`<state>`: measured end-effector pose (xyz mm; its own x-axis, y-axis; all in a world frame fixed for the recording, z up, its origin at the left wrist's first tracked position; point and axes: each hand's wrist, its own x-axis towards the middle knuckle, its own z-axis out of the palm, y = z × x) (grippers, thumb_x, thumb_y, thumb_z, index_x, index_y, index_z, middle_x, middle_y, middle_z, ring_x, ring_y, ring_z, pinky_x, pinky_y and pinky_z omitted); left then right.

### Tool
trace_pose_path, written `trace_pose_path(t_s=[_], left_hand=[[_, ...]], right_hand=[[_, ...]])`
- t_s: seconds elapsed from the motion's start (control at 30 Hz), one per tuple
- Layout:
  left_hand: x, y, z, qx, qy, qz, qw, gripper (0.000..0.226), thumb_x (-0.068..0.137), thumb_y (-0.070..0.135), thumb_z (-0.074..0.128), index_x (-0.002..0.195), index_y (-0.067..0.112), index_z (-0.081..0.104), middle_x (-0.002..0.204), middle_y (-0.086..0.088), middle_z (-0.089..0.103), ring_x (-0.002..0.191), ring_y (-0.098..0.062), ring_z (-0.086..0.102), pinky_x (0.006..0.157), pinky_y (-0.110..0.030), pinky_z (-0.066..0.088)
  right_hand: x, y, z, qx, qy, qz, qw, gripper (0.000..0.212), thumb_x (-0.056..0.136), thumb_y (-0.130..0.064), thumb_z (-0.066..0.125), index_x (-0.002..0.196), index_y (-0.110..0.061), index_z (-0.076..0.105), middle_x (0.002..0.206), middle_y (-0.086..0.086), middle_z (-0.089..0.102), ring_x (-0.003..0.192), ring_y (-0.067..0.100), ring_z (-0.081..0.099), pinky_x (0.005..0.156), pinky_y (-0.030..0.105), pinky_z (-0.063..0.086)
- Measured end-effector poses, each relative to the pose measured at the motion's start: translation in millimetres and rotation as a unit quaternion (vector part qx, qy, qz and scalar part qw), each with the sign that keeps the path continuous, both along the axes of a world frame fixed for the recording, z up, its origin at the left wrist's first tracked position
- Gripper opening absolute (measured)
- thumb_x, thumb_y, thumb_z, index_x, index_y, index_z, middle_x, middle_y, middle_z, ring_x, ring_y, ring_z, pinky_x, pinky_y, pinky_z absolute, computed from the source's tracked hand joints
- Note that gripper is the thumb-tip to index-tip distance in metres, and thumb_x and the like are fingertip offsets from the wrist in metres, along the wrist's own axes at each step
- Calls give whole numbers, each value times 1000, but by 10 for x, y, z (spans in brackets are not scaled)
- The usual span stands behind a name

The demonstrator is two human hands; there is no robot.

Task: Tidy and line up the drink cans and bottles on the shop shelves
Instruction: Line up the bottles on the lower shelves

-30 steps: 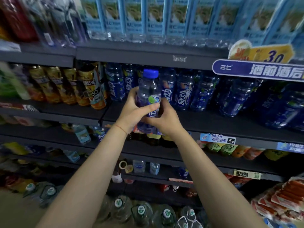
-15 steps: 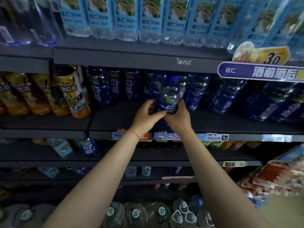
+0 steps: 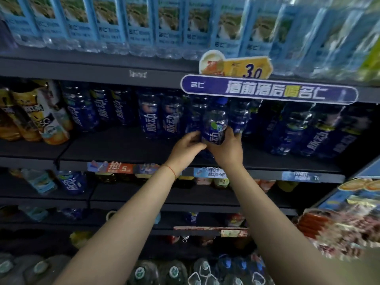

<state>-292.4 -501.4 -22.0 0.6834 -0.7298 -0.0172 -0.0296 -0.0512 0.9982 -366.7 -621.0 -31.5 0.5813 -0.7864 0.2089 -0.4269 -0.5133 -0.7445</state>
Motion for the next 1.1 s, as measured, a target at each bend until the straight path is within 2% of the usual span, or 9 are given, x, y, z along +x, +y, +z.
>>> trace_pose_path(t_s=[0.07, 0.2, 0.3, 0.47, 0.7, 0.8, 0.87, 0.97, 1.1], left_hand=[[-123, -124, 7, 8, -13, 21, 1000, 35, 93, 8, 59, 113, 37, 58, 101, 10, 64, 95, -8, 61, 92, -36, 50], [-275, -274, 20, 21, -14, 53, 998, 36, 91, 17, 63, 110, 46, 54, 111, 2, 65, 107, -17, 61, 93, -40, 53], [-318, -357, 72, 28, -10, 68, 997, 34, 87, 21, 65, 111, 42, 52, 109, 7, 64, 108, -15, 60, 97, -41, 51], [-400, -489, 149, 61, -6, 65, 996, 33, 94, 13, 55, 94, 46, 51, 100, 16, 59, 108, -17, 55, 100, -45, 47], [-378, -567, 121, 91, -2, 74, 993, 51, 89, 19, 47, 137, 36, 47, 131, 2, 57, 120, -19, 52, 94, -42, 48], [-363, -618, 121, 93, -5, 72, 993, 58, 85, 22, 48, 142, 34, 44, 132, 0, 57, 118, -19, 53, 94, -41, 48], [-352, -639, 120, 79, 3, 85, 993, 47, 86, 16, 48, 132, 26, 53, 122, -3, 61, 113, -20, 55, 95, -41, 47], [-367, -638, 91, 62, 3, 97, 993, 15, 81, 15, 51, 90, 23, 60, 94, -2, 60, 98, -18, 56, 92, -37, 45], [-335, -656, 0, 61, -12, 93, 994, 36, 91, 1, 46, 80, 35, 55, 89, 10, 59, 88, -7, 56, 102, -43, 43]], right_hand=[[-30, -118, 27, 3, 6, 33, 999, 70, 80, -46, 77, 131, -11, 44, 120, 13, 62, 104, 33, 63, 75, 41, 55], [-38, -194, 23, -17, -16, 61, 998, 72, 84, -39, 76, 132, -7, 32, 107, 15, 68, 90, 33, 67, 66, 40, 54], [-8, -235, -10, -21, -12, 69, 997, 51, 92, -28, 68, 123, -3, 35, 96, 17, 68, 81, 34, 68, 56, 36, 48], [34, -404, -14, -46, 27, 97, 994, 26, 99, -25, 58, 105, 0, 52, 96, 19, 66, 80, 31, 63, 58, 30, 34], [77, -459, -20, -42, 30, 116, 992, 24, 104, -25, 46, 107, -2, 54, 98, 17, 65, 86, 33, 63, 61, 32, 35], [78, -494, -2, -47, 40, 125, 990, 28, 107, -27, 37, 104, -4, 52, 93, 15, 63, 83, 33, 61, 61, 34, 35], [95, -517, 6, -49, 48, 126, 990, 30, 107, -30, 36, 104, -5, 52, 91, 15, 63, 82, 33, 62, 60, 34, 35], [106, -542, 5, -54, 55, 128, 989, 31, 107, -32, 37, 101, -7, 53, 87, 14, 62, 79, 32, 62, 59, 34, 37], [105, -578, -22, -66, 62, 131, 987, 30, 106, -32, 38, 101, -7, 53, 91, 17, 66, 80, 33, 62, 60, 34, 38]])
